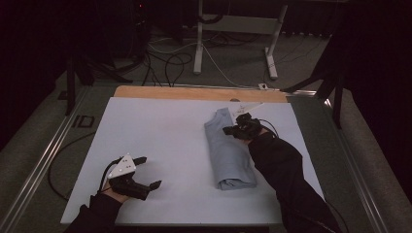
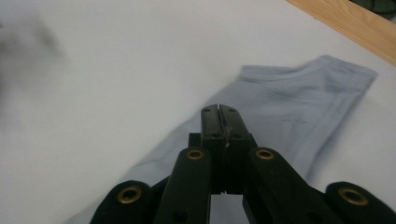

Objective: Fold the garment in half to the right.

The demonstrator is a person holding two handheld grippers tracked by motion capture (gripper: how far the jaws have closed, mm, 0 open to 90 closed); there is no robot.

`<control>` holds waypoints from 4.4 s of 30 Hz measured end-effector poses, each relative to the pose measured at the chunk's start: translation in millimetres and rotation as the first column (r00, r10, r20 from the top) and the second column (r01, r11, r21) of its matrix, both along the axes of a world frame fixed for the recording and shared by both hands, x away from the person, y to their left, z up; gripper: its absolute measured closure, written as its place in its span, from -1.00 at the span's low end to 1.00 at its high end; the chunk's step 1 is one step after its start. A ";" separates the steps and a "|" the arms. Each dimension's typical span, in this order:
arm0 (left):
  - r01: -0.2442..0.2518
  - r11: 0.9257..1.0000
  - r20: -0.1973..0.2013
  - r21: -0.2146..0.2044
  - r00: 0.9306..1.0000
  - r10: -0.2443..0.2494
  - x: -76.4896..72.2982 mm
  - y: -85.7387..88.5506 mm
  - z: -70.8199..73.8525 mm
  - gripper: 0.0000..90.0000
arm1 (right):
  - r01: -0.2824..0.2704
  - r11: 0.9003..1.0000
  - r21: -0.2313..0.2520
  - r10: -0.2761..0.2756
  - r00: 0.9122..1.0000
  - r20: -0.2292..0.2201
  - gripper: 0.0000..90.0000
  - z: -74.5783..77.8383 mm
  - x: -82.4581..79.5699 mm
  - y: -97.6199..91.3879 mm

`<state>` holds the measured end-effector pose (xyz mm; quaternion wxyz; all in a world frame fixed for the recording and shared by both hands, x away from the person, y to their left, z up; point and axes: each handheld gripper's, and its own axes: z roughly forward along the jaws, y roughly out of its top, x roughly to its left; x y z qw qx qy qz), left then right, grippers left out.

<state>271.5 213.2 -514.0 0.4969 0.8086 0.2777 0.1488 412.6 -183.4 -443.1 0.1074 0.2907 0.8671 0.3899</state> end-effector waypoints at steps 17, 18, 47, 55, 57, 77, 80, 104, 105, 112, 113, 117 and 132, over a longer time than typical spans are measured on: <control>0.001 1.000 0.000 -0.003 1.000 -0.001 -0.2 2.2 0.3 -1.00 | -0.194 0.981 0.016 0.194 0.981 0.005 1.00 -12.6 -72.0 18.1; 0.001 1.000 -0.002 -0.001 1.000 -0.001 0.2 2.0 -0.1 -1.00 | -0.204 0.979 0.008 0.204 0.979 -0.001 1.00 -16.4 -77.6 17.1; 0.019 1.000 -0.013 0.001 1.000 -0.019 0.0 -0.6 -2.3 -1.00 | -0.262 0.965 -0.021 0.257 0.959 -0.118 1.00 -77.7 -91.8 13.9; 0.023 1.000 -0.010 0.006 1.000 -0.023 -0.6 -1.0 -1.9 -1.00 | -0.276 0.961 -0.027 0.270 0.952 -0.141 1.00 -84.4 -101.9 18.9; 0.020 1.000 -0.010 0.003 1.000 -0.020 -0.3 -0.7 -1.8 -1.00 | -0.291 0.956 -0.030 0.284 0.949 -0.136 1.00 -84.6 -103.1 19.2; 0.025 1.000 -0.010 0.008 1.000 -0.025 -0.5 -1.0 -1.6 -1.00 | -0.267 0.963 -0.021 0.260 0.952 -0.164 1.00 -83.8 -107.3 21.6; 0.021 1.000 -0.010 0.001 1.000 -0.021 0.0 -0.1 -1.2 -1.00 | -0.280 0.959 -0.035 0.271 0.950 -0.154 1.00 -79.3 -106.5 21.5; 0.026 1.000 -0.005 0.002 1.000 -0.026 -0.4 1.4 0.7 -1.00 | -0.247 0.965 0.086 0.250 0.968 -0.026 -0.17 -21.8 -83.6 12.0; 0.026 1.000 -0.006 0.000 1.000 -0.026 -0.2 1.5 0.7 -1.00 | -0.251 0.964 0.088 0.255 0.967 -0.026 -0.29 -20.4 -83.6 11.2; 0.029 1.000 -0.005 -0.002 1.000 -0.029 -0.7 1.6 1.5 -1.00 | -0.241 0.962 0.127 0.244 0.970 -0.013 -0.79 -12.0 -79.6 4.4; 0.030 1.000 -0.004 0.001 1.000 -0.030 -0.9 1.5 1.6 -1.00 | -0.245 0.960 0.134 0.249 0.968 -0.013 -0.79 -11.4 -79.0 3.1; 0.031 1.000 -0.005 0.000 1.000 -0.031 -0.8 1.7 1.7 -1.00 | -0.222 0.966 0.130 0.223 0.975 0.000 -0.79 -9.9 -78.8 -4.3; 0.030 1.000 -0.002 0.001 1.000 -0.030 -0.7 3.2 1.8 -1.00 | -0.096 0.986 0.135 0.090 0.995 0.049 -0.79 -26.3 -89.2 -46.3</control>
